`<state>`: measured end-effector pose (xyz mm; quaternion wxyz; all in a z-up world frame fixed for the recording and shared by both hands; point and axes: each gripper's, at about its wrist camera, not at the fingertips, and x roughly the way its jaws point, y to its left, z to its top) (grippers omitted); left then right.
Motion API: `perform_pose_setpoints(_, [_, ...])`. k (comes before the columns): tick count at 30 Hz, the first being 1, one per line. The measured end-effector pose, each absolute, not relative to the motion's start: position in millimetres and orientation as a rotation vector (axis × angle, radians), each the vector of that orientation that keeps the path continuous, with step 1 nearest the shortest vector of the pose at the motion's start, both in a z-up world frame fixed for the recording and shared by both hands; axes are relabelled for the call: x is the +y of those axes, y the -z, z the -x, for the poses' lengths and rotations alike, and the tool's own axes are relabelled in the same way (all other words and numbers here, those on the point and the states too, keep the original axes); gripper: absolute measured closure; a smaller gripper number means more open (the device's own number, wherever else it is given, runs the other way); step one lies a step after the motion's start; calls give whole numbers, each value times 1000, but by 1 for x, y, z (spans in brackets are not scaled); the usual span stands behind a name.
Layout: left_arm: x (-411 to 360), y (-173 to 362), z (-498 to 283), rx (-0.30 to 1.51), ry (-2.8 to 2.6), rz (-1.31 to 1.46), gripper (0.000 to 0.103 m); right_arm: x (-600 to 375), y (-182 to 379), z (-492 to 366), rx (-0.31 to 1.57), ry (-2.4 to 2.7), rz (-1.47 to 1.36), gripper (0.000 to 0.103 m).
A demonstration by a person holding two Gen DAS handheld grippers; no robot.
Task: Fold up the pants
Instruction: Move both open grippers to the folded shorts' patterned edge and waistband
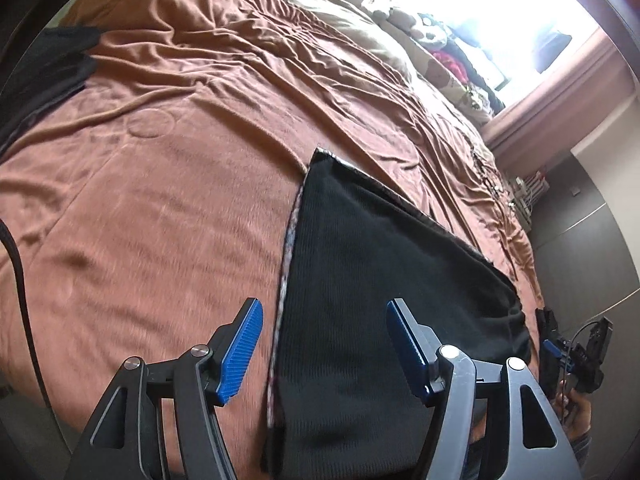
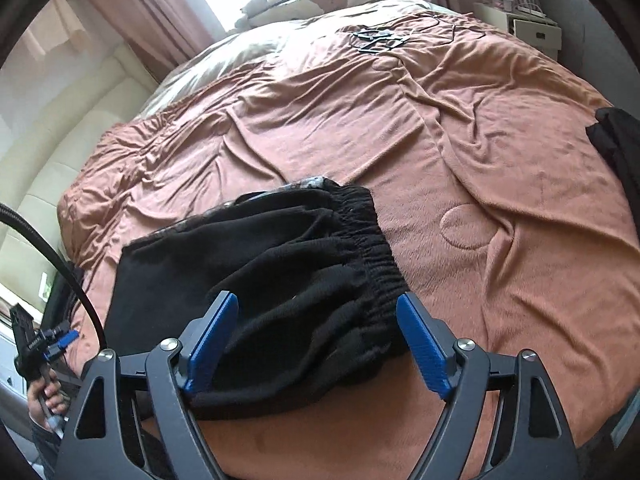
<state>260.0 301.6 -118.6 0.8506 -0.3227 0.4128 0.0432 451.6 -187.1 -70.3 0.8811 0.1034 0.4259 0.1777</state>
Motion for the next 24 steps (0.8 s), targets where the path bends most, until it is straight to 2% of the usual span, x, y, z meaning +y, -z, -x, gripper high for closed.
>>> perform_pose_setpoints(24, [319,156,-380,1065,-27,578,37,-143,120,-553,1058,-352,-80,22])
